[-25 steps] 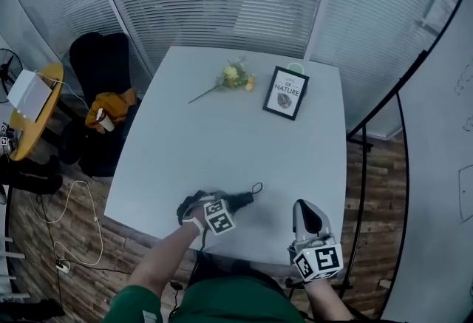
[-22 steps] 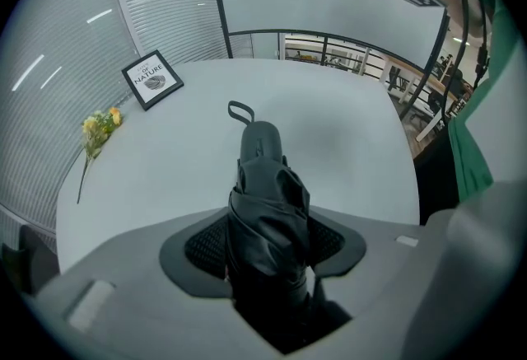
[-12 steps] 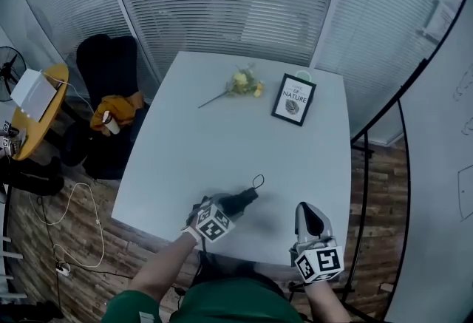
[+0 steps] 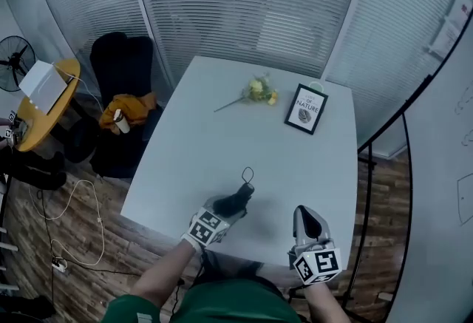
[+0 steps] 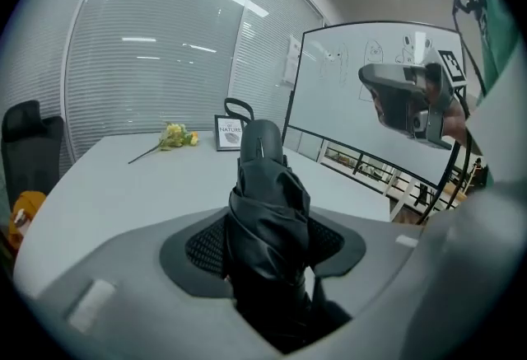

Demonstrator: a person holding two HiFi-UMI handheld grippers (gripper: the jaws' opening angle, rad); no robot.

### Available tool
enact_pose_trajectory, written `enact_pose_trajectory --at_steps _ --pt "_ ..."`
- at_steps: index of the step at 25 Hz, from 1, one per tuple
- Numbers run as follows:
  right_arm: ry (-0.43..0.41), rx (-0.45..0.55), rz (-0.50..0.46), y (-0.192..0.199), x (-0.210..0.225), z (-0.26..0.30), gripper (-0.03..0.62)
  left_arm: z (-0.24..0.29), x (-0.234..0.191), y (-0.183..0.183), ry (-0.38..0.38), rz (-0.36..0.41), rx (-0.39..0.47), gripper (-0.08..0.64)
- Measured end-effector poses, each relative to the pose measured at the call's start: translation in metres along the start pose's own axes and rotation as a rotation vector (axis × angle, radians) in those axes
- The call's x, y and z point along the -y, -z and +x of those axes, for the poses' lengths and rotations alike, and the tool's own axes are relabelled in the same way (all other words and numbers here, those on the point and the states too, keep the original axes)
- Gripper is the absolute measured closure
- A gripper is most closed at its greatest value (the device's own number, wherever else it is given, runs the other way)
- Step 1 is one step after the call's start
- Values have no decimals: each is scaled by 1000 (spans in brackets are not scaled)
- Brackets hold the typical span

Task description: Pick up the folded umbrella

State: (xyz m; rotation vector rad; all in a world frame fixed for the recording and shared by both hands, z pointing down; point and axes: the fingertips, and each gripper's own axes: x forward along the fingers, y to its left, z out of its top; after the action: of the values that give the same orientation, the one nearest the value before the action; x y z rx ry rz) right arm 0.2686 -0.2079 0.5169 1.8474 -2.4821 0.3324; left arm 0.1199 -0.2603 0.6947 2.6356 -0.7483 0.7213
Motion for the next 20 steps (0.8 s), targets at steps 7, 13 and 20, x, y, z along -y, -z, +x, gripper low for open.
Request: enact_pose_trajectory --at_steps 7,13,20 --pt "-25 13 -1 -7 -23 6 589 -41 -10 -25 -34 -92 195 318" --pt "-39 11 0 -11 -35 15 589 -84 -20 -82 -45 -181 402 318" --pt "-61 23 -7 -20 -45 29 589 -123 -30 -123 -49 -212 512 318"
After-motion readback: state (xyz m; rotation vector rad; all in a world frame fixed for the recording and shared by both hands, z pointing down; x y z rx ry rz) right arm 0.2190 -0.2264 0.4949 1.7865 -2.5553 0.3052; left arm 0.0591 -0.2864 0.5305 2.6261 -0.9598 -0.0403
